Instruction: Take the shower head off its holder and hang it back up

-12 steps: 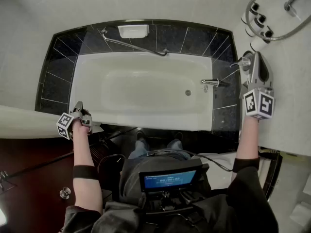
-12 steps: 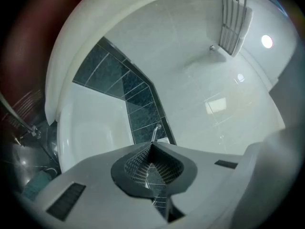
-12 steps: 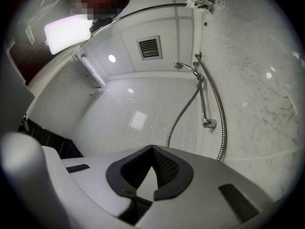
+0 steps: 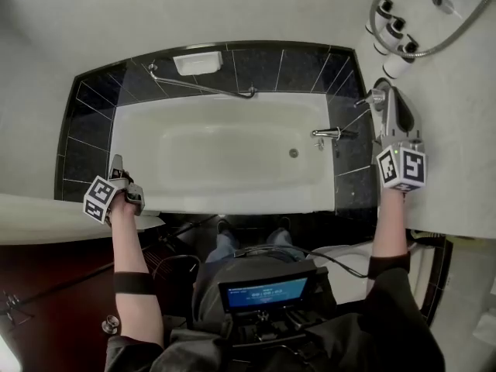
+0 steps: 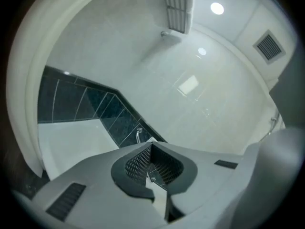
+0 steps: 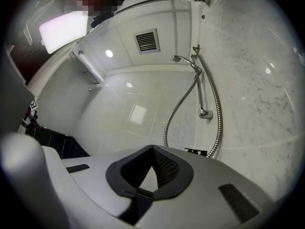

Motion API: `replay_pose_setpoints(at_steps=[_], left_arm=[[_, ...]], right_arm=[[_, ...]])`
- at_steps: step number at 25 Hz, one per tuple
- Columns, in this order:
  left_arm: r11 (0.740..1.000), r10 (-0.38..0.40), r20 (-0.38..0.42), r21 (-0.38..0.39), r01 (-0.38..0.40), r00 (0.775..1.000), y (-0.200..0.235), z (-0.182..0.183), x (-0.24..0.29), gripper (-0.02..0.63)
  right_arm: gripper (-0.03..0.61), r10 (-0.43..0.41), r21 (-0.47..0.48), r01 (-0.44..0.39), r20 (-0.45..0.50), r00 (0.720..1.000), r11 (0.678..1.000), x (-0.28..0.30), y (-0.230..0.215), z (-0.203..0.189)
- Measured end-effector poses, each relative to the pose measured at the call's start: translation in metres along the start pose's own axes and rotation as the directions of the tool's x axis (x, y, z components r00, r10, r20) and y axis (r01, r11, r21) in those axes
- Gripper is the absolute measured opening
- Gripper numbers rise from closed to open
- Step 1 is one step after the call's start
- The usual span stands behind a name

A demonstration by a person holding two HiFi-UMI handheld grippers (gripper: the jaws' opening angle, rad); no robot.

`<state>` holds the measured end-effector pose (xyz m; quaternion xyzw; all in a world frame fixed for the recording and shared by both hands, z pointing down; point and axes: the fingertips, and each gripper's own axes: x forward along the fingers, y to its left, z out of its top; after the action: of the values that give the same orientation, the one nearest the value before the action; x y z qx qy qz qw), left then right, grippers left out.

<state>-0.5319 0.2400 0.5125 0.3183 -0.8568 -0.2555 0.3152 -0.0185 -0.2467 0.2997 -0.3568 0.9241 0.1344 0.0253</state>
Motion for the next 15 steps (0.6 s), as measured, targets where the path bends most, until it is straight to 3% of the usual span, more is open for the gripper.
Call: replay_pose_setpoints(at_steps=[5, 9, 12, 15], left_arm=[[0.976, -0.131, 0.017, 0.176, 0.126, 0.991, -0.072, 0.01, 0.016, 0.0], [0.926, -0.204, 0.007, 0.327, 0.19, 0.979, -0.128, 0.008, 0.028, 0.0], [0.843, -0.208, -0.015, 0.503, 0.187, 0.978, -0.167, -0.002, 0.036, 0.0], [0.731, -0.219, -0.041, 0.654, 0.192, 0.975, -0.205, -0.016, 0.041, 0.0]], right_arm=[[0.02, 0.006, 0.029, -0.005, -0.053, 0.999, 1.0, -0.004, -0.003, -0.014], [0.02, 0.016, 0.043, -0.012, -0.092, 0.996, 0.999, -0.008, -0.004, -0.022], [0.02, 0.023, 0.06, -0.015, -0.137, 0.99, 0.998, -0.013, -0.008, -0.033], [0.02, 0.023, 0.081, -0.008, -0.184, 0.983, 0.997, -0.019, -0.012, -0.043]])
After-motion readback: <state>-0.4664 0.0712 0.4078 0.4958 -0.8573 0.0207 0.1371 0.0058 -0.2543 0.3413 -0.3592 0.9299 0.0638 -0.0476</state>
